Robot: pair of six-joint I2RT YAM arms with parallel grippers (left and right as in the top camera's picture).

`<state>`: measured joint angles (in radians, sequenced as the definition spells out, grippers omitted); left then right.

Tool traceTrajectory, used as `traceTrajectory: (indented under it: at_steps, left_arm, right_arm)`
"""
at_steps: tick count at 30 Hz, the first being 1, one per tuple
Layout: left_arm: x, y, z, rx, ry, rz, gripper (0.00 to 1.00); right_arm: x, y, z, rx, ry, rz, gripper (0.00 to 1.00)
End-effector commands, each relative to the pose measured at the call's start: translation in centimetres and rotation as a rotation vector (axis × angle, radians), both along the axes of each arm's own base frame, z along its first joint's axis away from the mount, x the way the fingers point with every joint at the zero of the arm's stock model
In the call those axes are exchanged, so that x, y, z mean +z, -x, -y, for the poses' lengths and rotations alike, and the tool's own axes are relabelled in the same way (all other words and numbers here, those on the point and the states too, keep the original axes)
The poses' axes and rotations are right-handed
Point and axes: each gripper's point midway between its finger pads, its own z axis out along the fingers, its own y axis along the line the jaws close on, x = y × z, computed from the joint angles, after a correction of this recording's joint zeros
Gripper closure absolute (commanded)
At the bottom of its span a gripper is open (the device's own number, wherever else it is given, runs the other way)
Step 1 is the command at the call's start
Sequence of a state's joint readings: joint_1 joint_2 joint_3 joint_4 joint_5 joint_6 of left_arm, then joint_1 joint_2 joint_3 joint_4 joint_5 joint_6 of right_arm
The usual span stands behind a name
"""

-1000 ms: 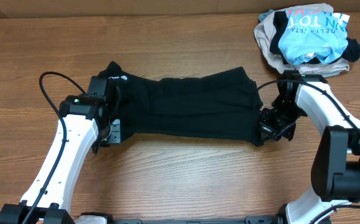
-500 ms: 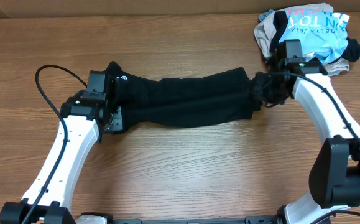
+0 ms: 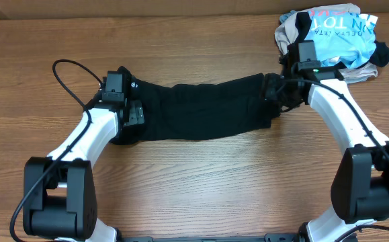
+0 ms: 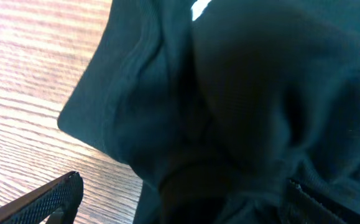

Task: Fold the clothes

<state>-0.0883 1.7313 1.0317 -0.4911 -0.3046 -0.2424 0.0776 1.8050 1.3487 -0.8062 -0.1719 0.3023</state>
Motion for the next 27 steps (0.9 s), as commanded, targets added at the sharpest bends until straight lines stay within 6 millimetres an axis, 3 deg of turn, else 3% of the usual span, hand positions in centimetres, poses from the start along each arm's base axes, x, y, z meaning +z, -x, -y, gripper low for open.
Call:
traceTrajectory:
  at_steps: [1,7,15,19,22,27]
  left_arm:
    - [0.4,-0.2,-1.7,0.052,0.028,0.003,0.0]
    - [3.7,-0.6,-4.2,0.112,0.138,-0.032,0.0]
    - [12.0,-2.5,-6.0,0.064,0.122,0.009,0.0]
    - [15.4,-3.3,-6.1,0.055,0.119,0.055,0.0]
    - [16.6,-3.8,-5.8,0.046,0.131,0.086,0.0]
    - [16.7,-3.9,-5.5,0.036,0.152,0.089,0.0]
  right_arm:
    - [-0.2,-0.2,2.3,-0.054,0.021,-0.012,0.36]
    - [-1.4,0.5,2.9,-0.023,0.018,-0.042,0.31]
    - [-5.0,0.7,2.3,0.023,0.002,-0.114,0.27]
    - [-6.8,0.8,1.4,0.096,-0.049,-0.136,0.18]
    - [-8.0,0.9,1.0,0.105,-0.071,-0.158,0.16]
    - [-9.0,1.4,-1.1,0.154,-0.195,-0.187,0.16]
